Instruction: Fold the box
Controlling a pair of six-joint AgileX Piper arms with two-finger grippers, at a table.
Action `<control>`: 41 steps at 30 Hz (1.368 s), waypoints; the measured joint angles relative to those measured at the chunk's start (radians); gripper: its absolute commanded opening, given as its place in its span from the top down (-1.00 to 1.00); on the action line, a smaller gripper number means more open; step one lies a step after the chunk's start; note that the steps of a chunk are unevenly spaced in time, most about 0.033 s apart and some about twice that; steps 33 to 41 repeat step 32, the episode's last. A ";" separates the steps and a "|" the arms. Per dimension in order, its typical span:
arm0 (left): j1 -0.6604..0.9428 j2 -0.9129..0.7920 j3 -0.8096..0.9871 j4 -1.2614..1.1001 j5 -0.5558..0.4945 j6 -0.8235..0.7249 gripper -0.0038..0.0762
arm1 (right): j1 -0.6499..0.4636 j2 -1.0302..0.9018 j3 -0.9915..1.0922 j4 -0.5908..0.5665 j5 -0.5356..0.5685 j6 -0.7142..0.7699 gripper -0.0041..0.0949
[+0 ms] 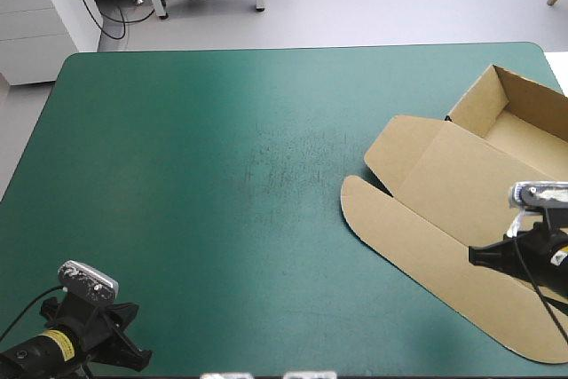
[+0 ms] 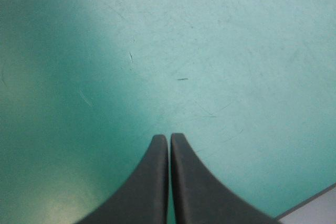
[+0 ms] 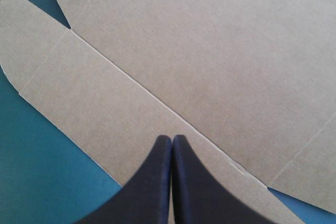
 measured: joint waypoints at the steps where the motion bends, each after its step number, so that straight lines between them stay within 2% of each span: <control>1: 0.000 0.000 0.000 0.000 0.000 0.000 0.92 | 0.000 -0.025 0.026 0.002 -0.010 -0.009 0.95; 10: 0.000 0.000 0.000 0.000 0.000 0.002 0.92 | 0.000 -0.205 0.282 0.071 -0.091 -0.070 0.95; 17: 0.000 0.000 0.000 0.000 0.000 0.002 0.92 | 0.000 -0.283 0.383 0.080 -0.118 -0.097 0.95; 41: 0.000 0.000 0.000 0.000 0.002 0.002 0.92 | 0.000 -0.292 0.399 0.113 -0.150 -0.103 0.95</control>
